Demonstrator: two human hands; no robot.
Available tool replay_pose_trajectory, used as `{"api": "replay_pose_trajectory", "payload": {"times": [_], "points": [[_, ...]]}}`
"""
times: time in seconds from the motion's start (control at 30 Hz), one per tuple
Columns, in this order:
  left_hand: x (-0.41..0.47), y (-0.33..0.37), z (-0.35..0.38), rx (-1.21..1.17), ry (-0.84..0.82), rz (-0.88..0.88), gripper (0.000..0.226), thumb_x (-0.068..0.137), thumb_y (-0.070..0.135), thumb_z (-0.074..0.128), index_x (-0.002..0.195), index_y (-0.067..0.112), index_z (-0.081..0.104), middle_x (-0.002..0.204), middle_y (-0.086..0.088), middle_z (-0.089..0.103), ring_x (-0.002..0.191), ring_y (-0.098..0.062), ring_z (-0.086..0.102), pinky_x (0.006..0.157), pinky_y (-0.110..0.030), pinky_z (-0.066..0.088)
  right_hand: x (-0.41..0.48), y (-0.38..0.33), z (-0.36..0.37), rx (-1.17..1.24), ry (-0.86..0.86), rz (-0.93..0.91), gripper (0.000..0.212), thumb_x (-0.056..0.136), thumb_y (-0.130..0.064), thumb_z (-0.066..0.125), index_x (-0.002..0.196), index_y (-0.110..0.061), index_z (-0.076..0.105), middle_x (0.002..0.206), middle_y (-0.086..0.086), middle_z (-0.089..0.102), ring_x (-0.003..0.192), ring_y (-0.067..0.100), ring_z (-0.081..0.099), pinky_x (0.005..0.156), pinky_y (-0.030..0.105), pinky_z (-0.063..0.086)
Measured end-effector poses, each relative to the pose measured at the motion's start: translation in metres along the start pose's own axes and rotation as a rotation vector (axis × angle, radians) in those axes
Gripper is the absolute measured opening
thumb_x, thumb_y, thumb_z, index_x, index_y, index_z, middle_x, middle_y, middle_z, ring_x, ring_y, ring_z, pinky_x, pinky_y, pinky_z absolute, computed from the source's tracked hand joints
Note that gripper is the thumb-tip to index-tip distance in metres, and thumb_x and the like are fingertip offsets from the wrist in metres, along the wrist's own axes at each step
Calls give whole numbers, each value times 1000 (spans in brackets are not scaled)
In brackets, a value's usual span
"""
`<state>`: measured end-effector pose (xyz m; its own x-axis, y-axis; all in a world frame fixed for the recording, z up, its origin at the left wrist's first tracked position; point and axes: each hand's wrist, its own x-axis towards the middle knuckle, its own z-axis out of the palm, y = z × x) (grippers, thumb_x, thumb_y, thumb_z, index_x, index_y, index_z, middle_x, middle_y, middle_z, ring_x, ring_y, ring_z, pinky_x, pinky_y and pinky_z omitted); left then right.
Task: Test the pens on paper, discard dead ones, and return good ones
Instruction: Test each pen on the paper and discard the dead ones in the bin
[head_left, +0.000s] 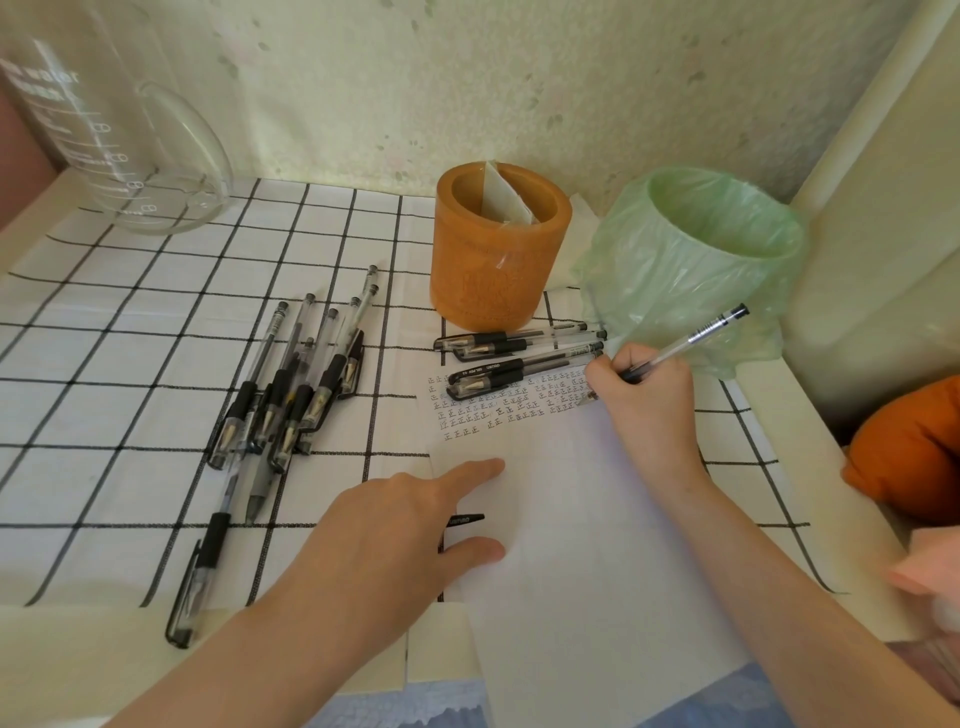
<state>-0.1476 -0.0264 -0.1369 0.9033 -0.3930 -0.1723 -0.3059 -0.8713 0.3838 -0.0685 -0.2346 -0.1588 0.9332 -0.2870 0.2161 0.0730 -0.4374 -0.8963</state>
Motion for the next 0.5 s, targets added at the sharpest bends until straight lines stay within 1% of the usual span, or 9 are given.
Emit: {"api": "replay_pose_trajectory", "payload": {"times": [0.03,0.13,0.27,0.33,0.43,0.5], "points": [[0,0,0,-2,-1,0,57,86,60,43,136,56,16,58,9,40,56,-8,39,51,-15,30,0,0,0,0,0,0,36,80,1,59,53,-5,35,52,2,25,49,8,22,45,16,20],[0,-1,1,-7,-1,2,57,86,60,43,136,56,16,59,9,38,58,-9,39,50,-14,29,0,1,0,2,10,-3,33,80,1,59,55,5,38,54,9,28,52,10,24,45,17,20],[-1,-1,1,-6,4,5,57,86,60,42,136,55,15,59,10,38,55,-6,38,49,-14,29,0,0,0,-5,8,-18,34,81,0,59,58,11,38,55,10,29,53,11,25,46,18,20],[-1,-1,1,-9,-1,3,57,86,60,42,136,56,15,58,9,38,53,-5,37,49,-14,29,-1,0,0,-8,7,-26,35,82,0,58,57,9,36,55,9,28,52,9,24,47,18,20],[0,0,0,-6,-2,2,57,86,60,43,136,56,16,58,9,38,54,-5,38,48,-15,29,0,0,0,-8,11,-24,35,81,-1,58,54,1,36,53,6,28,52,8,24,47,20,20],[1,0,1,-6,1,1,57,86,60,43,136,55,16,58,9,38,55,-7,38,49,-15,29,0,1,0,-1,10,-18,35,81,-1,59,54,0,37,52,5,28,51,8,24,47,19,21]]}}
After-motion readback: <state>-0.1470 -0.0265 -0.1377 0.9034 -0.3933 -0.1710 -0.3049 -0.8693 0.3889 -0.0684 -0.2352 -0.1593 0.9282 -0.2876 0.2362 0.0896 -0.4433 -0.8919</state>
